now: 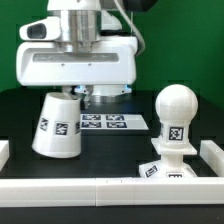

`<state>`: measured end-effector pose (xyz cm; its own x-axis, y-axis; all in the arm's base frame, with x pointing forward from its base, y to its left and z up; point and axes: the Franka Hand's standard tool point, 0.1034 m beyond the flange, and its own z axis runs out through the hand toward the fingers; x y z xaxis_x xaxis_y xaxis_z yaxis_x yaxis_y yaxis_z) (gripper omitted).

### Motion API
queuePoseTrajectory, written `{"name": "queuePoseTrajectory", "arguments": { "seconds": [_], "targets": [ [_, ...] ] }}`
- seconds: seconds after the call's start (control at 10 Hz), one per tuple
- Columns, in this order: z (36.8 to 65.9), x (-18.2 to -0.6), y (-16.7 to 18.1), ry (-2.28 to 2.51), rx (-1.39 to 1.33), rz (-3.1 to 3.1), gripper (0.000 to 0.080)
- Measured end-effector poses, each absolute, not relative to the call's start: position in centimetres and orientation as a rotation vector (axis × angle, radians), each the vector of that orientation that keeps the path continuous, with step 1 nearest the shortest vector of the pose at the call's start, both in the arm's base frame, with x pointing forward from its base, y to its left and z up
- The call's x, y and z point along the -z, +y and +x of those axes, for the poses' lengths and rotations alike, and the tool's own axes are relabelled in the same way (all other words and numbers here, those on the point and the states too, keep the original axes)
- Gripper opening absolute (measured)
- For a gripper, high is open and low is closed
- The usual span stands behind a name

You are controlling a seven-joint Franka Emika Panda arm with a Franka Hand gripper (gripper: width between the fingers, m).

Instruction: Assemble lamp

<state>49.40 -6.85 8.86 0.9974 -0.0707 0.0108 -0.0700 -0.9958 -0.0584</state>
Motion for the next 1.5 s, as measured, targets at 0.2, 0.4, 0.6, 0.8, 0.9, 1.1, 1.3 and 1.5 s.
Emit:
{"name": "queuePoseTrajectory", "arguments": {
  "seconds": [0.2, 0.4, 0.6, 0.8, 0.9, 1.1, 1.3, 1.5],
  "targets": [
    [51.8, -11.6, -5.4, 0.168, 0.029, -3.02, 0.0044],
    [54.4, -14.6, -4.1, 0.261, 0.042, -2.989, 0.0044],
    [54.9, -15.1, -3.4, 0.267, 0.005, -2.992, 0.0044],
    [54.8, -15.0, -3.5, 0.269, 0.001, -2.992, 0.0044],
    [54.8, -15.1, -3.2, 0.293, -0.002, -2.988, 0.0044],
    [55.8, -18.5, -0.5, 0.363, -0.012, -2.939, 0.0044],
    [57.0, -21.1, 1.4, 0.467, -0.057, -2.905, 0.0044],
    [59.2, -23.6, 3.9, 0.54, -0.067, -2.884, 0.0044]
  ]
}}
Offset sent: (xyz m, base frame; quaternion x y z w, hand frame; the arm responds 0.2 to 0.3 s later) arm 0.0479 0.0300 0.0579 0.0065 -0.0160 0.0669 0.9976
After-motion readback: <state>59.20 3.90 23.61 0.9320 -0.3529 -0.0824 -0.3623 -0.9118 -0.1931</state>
